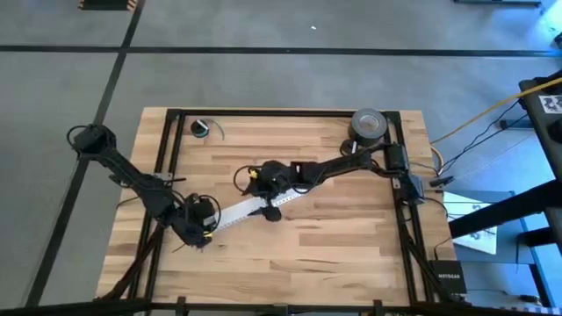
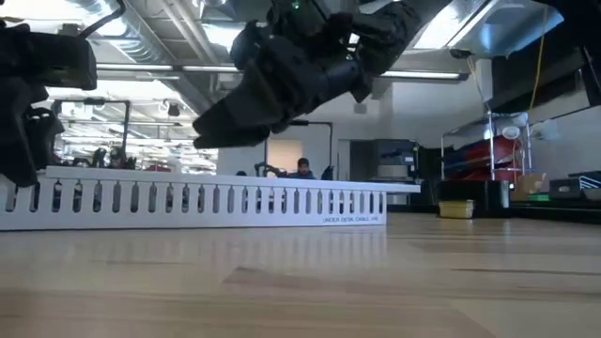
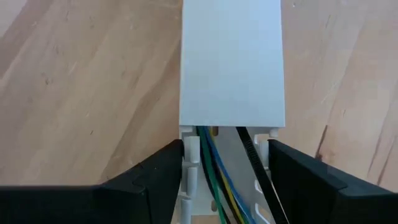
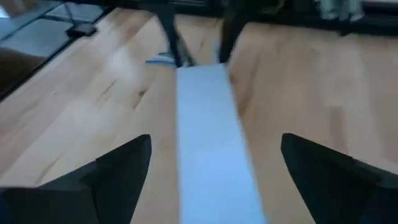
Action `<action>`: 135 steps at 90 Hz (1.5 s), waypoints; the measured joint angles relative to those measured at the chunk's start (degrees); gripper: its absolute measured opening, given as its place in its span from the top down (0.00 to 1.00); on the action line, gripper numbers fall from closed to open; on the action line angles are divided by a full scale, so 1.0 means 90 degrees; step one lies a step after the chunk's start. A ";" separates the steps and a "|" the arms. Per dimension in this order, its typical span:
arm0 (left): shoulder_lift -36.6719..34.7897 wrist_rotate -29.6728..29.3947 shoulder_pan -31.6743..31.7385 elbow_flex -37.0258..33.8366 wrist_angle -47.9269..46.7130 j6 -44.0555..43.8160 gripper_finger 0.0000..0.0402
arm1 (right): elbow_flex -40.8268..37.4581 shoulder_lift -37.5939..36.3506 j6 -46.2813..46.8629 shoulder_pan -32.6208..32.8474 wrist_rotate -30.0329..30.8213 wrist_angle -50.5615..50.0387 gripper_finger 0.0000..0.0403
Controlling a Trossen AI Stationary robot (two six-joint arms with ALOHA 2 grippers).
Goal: Ziptie cables
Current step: Close the white cable duct
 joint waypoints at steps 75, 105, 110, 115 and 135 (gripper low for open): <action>-0.0010 0.0075 0.0000 0.0000 0.0036 -0.0095 0.48 | -0.0022 0.0386 -0.0174 0.0262 -0.0061 0.0526 0.14; -0.0009 0.0073 0.0000 0.0002 0.0104 -0.0046 0.48 | -0.0002 0.0551 -0.0055 0.0240 0.0168 0.0460 0.14; -0.0010 0.0073 0.0000 0.0002 0.0098 -0.0037 0.48 | -0.0003 0.0616 -0.0057 0.0240 0.0166 0.0350 0.14; -0.0007 0.0073 0.0000 0.0002 0.0104 -0.0016 0.48 | -0.0017 0.0639 -0.0066 0.0240 0.0183 0.0225 0.14; -0.0007 0.0073 0.0000 0.0002 0.0103 -0.0009 0.48 | -0.0012 0.0622 -0.0198 0.0240 0.0220 0.0250 0.15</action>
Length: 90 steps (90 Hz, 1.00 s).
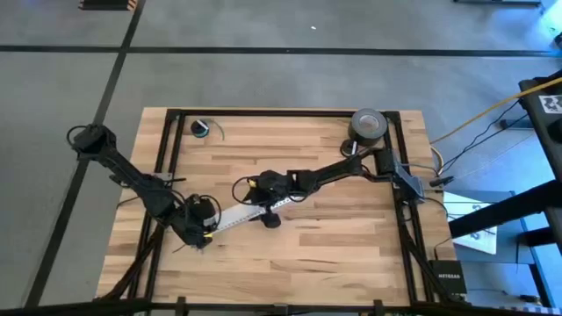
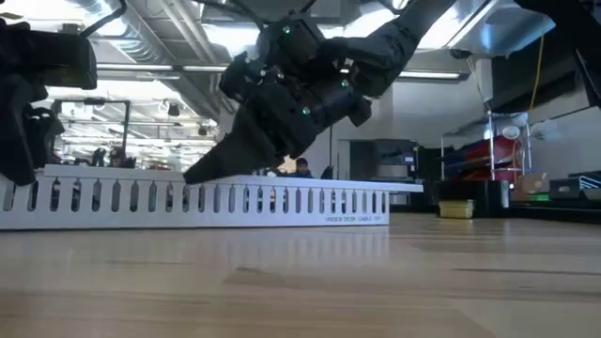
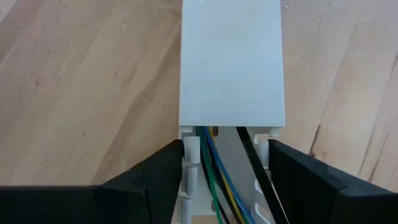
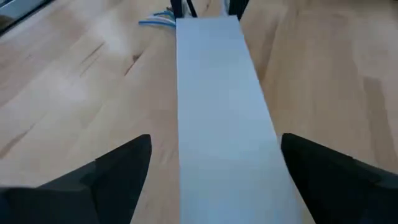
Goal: Ziptie cables
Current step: Close the white cable duct
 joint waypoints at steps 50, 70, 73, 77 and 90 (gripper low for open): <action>0.0000 0.0010 0.0000 0.0002 0.0002 -0.0037 0.48 | 0.0001 0.0000 -0.0011 0.0003 -0.0168 0.0026 0.48; -0.0002 0.0048 -0.0005 0.0003 -0.0016 0.0024 0.48 | 0.0073 0.0002 0.0216 0.0007 -0.0159 0.0315 0.46; -0.0002 0.0044 -0.0005 0.0005 -0.0019 0.0026 0.48 | 0.0083 0.0002 0.0223 0.0009 -0.0159 0.0339 0.47; -0.0002 0.0049 -0.0005 0.0005 -0.0014 0.0032 0.48 | 0.0083 0.0002 0.0319 0.0034 -0.0156 0.0354 0.47; -0.0002 0.0092 -0.0007 0.0005 0.0049 0.0094 0.48 | 0.0095 0.0133 0.0483 0.0142 -0.0074 0.0586 0.46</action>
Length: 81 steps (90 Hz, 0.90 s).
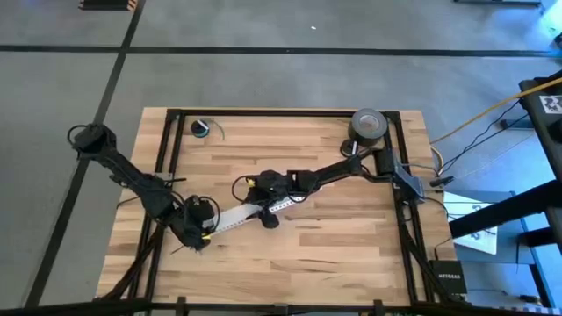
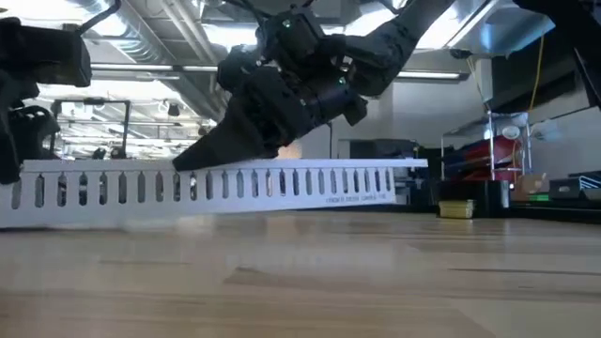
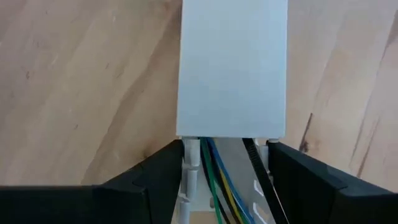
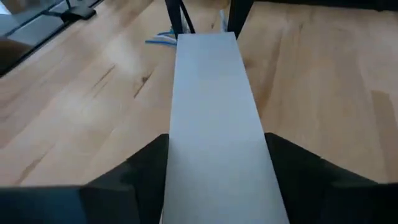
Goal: Ziptie cables
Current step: Close the white cable duct
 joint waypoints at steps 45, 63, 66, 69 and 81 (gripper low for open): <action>-0.0002 0.0610 -0.0030 -0.0005 -0.0033 0.0079 0.48 | 0.1111 0.0666 -0.0007 0.0103 -0.0205 -0.0802 0.44; 0.0015 0.0393 0.0016 0.0010 0.0034 -0.0063 0.48 | 0.1168 0.0713 0.0124 0.0115 -0.0013 -0.0914 0.29; 0.0012 0.0368 0.0028 0.0010 -0.0024 -0.0066 0.47 | 0.1168 0.0713 0.0205 0.0115 0.0062 -0.0915 0.25; 0.0010 0.0416 0.0054 0.0007 -0.0078 -0.0073 0.46 | 0.1169 0.0712 0.0252 0.0115 0.0189 -0.0919 0.21; 0.0002 0.0559 0.0284 0.0007 -0.0101 0.0007 0.39 | 0.1363 0.0708 -0.0090 0.0033 0.0347 -0.1649 0.09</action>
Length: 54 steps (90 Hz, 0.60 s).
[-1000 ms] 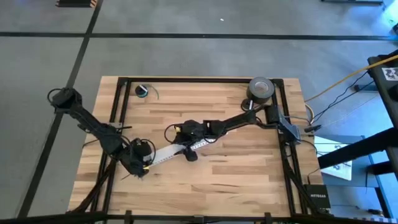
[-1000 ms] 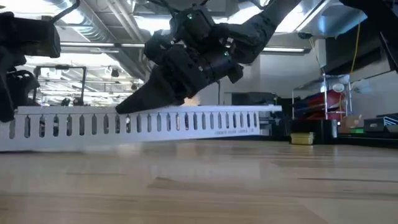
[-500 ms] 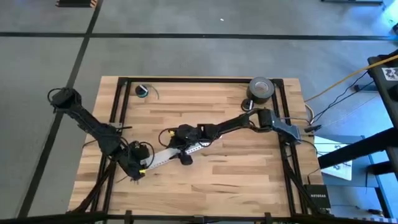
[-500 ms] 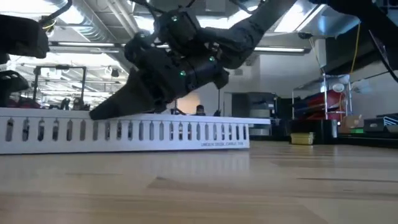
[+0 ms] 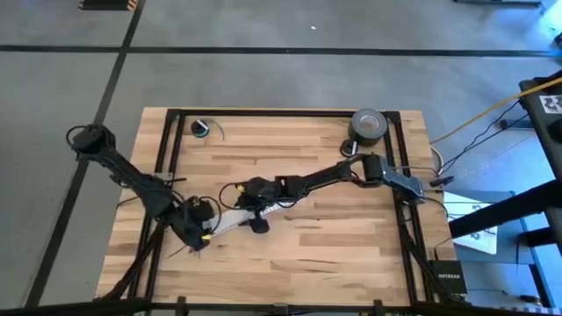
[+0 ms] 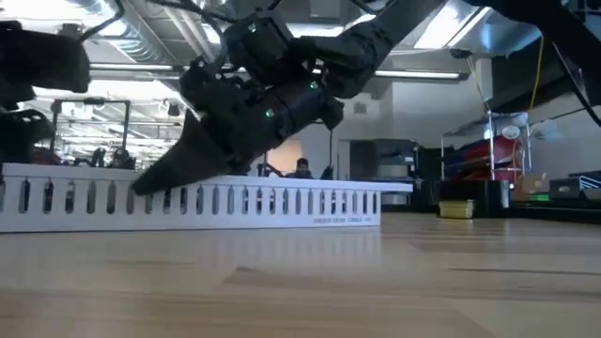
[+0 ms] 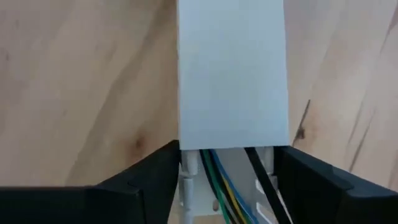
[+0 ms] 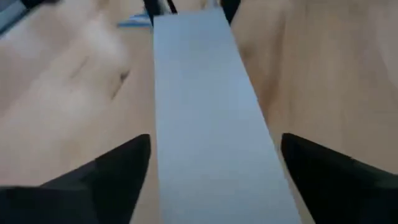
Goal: Ziptie cables
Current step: Close the white cable duct
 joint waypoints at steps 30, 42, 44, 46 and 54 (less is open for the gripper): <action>0.0031 -0.0079 0.1192 -0.0007 0.1341 0.1457 0.24 | 0.0744 -0.0170 -0.0829 -0.0847 -0.1758 -0.3097 0.01; 0.0122 -0.0386 0.1660 0.0021 0.1891 0.2354 0.24 | 0.0567 -0.0634 -0.1266 -0.1087 -0.1597 -0.3955 0.01; 0.0126 -0.0413 0.1723 0.0048 0.1883 0.2469 0.24 | 0.0514 -0.0736 -0.1309 -0.1113 -0.1471 -0.4016 0.01; 0.0126 -0.0417 0.1785 0.0083 0.1846 0.2583 0.24 | 0.0468 -0.0838 -0.1333 -0.1127 -0.1388 -0.4097 0.01; 0.0077 -0.0421 0.1985 0.0325 0.1667 0.3057 0.24 | 0.0356 -0.1235 -0.1393 -0.1152 -0.0964 -0.4046 0.01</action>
